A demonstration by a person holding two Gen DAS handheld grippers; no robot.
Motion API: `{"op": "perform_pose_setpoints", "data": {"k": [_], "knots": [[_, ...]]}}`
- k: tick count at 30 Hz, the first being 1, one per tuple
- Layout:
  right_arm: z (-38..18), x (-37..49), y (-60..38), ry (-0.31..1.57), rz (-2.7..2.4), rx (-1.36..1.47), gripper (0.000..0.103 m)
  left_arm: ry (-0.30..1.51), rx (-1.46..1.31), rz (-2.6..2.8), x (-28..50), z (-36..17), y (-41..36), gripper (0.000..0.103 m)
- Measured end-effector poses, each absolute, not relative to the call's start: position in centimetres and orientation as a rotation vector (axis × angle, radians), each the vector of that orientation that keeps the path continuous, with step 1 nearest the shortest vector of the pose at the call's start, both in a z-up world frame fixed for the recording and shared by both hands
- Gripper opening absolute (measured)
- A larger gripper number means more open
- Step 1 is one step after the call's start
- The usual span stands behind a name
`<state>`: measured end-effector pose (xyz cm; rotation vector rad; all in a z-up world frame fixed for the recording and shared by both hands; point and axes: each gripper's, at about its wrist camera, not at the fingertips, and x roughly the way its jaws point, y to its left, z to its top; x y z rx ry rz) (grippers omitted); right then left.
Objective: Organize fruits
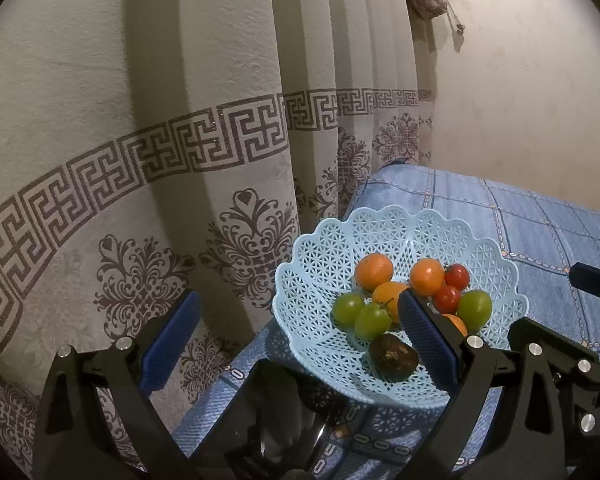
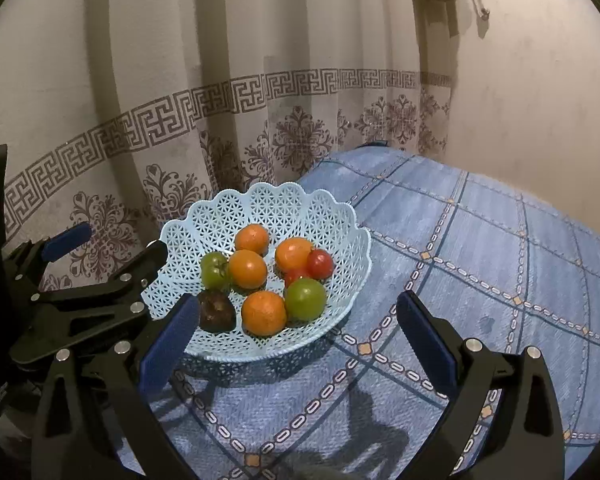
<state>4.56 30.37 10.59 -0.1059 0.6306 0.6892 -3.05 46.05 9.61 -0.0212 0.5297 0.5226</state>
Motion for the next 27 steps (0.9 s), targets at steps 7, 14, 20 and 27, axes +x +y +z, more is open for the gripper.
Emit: {"op": "perform_pose_setpoints", "data": {"k": [7,14,20,27], "knots": [[10.48,4.35,30.63,0.630,0.686,-0.123,0.098,0.530,-0.021,0.522,-3.03,9.65,46.07,0.100],[10.32,4.30,30.73,0.633,0.678,-0.138,0.098,0.530,-0.019,0.522,-3.04,9.67,46.05,0.100],[10.58,3.94,30.49,0.595,0.657,-0.148,0.098,0.529,-0.018,0.520,-3.05,9.72,45.96,0.100],[10.83,4.34,30.16,0.608,0.633,-0.142,0.098,0.522,-0.019,0.517,-3.23,10.04,45.49,0.100]]}}
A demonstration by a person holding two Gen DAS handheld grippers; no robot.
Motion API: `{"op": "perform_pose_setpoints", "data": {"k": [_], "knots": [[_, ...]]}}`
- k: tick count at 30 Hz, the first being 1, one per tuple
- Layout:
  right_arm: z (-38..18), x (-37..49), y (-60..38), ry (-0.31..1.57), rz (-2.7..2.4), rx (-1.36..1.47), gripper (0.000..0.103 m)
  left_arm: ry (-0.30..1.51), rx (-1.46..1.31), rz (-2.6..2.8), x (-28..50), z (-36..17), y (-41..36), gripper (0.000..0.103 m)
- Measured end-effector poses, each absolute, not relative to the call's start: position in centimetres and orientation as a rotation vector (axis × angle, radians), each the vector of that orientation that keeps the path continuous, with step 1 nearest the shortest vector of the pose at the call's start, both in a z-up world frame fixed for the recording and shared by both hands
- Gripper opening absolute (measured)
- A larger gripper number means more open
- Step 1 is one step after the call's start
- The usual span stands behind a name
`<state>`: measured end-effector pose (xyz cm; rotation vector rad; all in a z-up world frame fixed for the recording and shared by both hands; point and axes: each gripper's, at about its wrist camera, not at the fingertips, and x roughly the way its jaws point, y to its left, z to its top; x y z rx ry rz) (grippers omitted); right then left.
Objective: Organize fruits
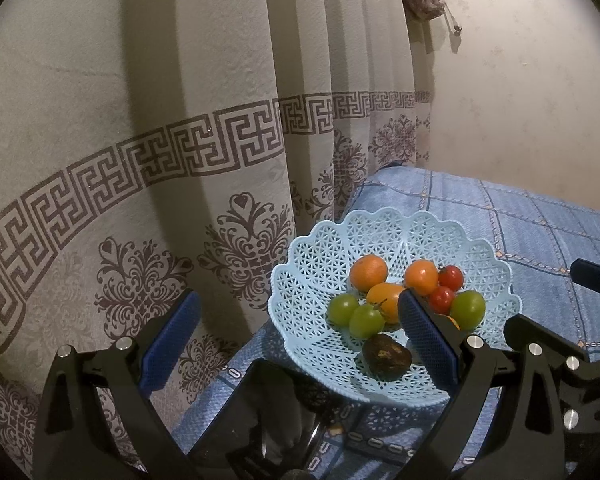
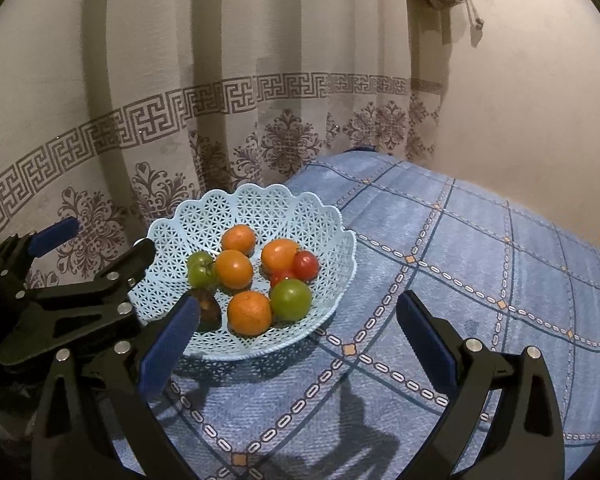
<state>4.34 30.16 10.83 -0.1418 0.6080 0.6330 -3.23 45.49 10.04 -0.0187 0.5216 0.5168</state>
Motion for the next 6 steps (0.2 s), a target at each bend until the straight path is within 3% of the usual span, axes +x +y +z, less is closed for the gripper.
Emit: {"op": "perform_pose_setpoints", "data": {"k": [6], "knots": [[10.8,4.6,28.3,0.628,0.565,-0.158,0.098,0.521,-0.012,0.497,-3.4,10.1,44.4,0.100]]}}
